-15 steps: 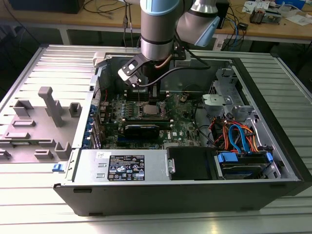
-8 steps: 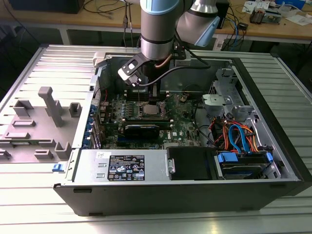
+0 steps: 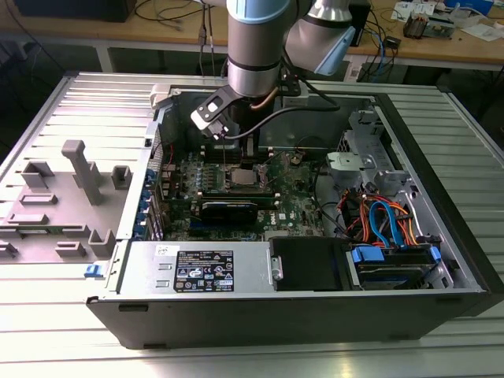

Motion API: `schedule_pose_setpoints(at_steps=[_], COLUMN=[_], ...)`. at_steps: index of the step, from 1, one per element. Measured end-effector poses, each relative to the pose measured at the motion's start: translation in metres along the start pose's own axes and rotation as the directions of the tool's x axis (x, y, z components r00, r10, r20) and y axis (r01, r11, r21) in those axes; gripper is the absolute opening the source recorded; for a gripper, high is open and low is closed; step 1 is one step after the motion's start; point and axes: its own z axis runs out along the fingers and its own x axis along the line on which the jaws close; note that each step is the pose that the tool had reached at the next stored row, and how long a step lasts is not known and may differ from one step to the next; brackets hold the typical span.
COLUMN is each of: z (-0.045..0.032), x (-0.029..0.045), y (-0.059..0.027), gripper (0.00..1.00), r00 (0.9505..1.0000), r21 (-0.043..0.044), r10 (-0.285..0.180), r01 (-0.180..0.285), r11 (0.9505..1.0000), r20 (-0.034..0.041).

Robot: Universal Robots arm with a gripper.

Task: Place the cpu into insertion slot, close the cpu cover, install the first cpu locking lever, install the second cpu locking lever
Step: 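Close the cpu cover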

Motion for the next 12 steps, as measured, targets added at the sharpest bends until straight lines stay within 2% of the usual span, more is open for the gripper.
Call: schedule_pose_setpoints(at_steps=[12], z=[0.0000], x=[0.0000], y=[0.0025], gripper=[0.11], r00=[1.0000], r21=[-0.0001], r10=[0.000], r01=[0.000], r11=[1.0000], r20=[0.0000])
